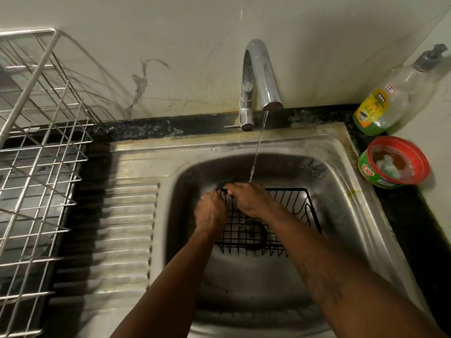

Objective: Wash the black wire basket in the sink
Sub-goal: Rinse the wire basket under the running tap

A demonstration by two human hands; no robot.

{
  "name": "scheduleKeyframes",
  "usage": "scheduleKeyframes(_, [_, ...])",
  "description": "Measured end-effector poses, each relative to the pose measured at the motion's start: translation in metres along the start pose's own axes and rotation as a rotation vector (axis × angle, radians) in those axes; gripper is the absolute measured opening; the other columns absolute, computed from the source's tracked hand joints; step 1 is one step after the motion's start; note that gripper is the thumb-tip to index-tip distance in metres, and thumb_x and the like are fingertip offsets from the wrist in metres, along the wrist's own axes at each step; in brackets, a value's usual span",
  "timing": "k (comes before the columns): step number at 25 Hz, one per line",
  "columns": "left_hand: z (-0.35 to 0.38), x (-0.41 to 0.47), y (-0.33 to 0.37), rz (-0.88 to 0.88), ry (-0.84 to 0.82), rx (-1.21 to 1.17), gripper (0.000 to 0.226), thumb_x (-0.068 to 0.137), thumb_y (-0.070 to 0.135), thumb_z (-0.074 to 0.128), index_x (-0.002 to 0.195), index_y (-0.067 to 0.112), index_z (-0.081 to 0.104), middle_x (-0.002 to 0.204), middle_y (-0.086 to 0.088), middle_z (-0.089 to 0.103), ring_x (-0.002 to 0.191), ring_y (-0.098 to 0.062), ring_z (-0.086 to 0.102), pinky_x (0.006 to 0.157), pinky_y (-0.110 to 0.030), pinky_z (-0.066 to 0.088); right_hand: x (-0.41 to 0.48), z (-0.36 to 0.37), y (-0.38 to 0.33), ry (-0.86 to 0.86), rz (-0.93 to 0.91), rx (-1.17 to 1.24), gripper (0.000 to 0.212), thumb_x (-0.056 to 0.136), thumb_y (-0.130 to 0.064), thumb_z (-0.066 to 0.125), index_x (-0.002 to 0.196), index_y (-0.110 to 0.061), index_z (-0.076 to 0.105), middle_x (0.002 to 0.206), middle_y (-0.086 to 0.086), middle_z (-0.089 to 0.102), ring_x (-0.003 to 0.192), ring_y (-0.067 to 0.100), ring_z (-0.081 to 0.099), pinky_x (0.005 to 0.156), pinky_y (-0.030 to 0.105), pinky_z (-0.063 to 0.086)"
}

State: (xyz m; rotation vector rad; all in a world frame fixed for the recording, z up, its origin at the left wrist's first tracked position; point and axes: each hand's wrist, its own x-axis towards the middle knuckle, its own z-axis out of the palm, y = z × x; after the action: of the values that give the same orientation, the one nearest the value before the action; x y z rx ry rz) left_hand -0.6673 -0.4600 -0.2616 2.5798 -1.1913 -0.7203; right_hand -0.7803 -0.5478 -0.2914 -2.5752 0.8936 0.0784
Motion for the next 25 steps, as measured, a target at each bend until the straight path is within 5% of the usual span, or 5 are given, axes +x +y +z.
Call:
scheduleKeyframes(2, [-0.007, 0.005, -0.015, -0.057, 0.036, -0.040, 0.020, 0.101, 0.018, 0.045, 0.087, 0.022, 0.059, 0.068, 0.006, 0.047, 0.057, -0.005, 0.042, 0.052, -0.021, 0.036, -0.016, -0.010, 0.024, -0.040, 0.057, -0.080, 0.032, 0.103, -0.015, 0.046, 0.131, -0.029, 0.053, 0.121, 0.004, 0.068, 0.091, 0.020, 0.066, 0.076, 0.035, 0.055])
scheduleKeyframes(7, [-0.009, 0.006, -0.027, -0.109, 0.076, -0.076, 0.026, 0.100, 0.020, 0.046, 0.078, 0.022, 0.060, 0.068, 0.005, 0.055, 0.059, -0.007, 0.050, 0.061, -0.027, 0.042, -0.045, -0.034, 0.083, -0.119, 0.209, -0.160, 0.030, 0.103, -0.021, 0.046, 0.131, -0.027, 0.053, 0.128, 0.004, 0.065, 0.108, 0.023, 0.065, 0.090, 0.040, 0.053])
scheduleKeyframes(13, [-0.009, 0.003, -0.020, -0.060, 0.070, -0.028, 0.020, 0.099, 0.016, 0.047, 0.087, 0.018, 0.063, 0.076, 0.001, 0.057, 0.070, -0.015, 0.052, 0.070, -0.031, 0.046, -0.018, -0.012, 0.016, -0.114, 0.137, -0.101, 0.054, 0.095, -0.005, 0.052, 0.147, -0.015, 0.042, 0.141, 0.013, 0.054, 0.130, 0.030, 0.052, 0.113, 0.047, 0.040])
scheduleKeyframes(17, [-0.004, 0.001, -0.016, -0.066, 0.048, 0.003, 0.027, 0.097, 0.018, 0.045, 0.106, 0.014, 0.070, 0.099, -0.009, 0.066, 0.092, -0.028, 0.066, 0.078, -0.035, 0.052, 0.016, -0.004, -0.030, -0.146, 0.017, 0.203, 0.052, 0.096, 0.000, 0.050, 0.144, -0.021, 0.051, 0.134, 0.012, 0.061, 0.116, 0.025, 0.062, 0.103, 0.046, 0.051])
scheduleKeyframes(25, [-0.001, 0.004, -0.018, -0.047, 0.039, -0.013, 0.019, 0.101, 0.019, 0.045, 0.093, 0.018, 0.062, 0.081, 0.000, 0.061, 0.065, -0.010, 0.057, 0.060, -0.027, 0.049, -0.045, -0.041, 0.063, -0.150, 0.247, -0.012, 0.030, 0.109, -0.041, 0.034, 0.098, -0.026, 0.058, 0.089, 0.001, 0.063, 0.076, 0.014, 0.060, 0.074, 0.035, 0.051])
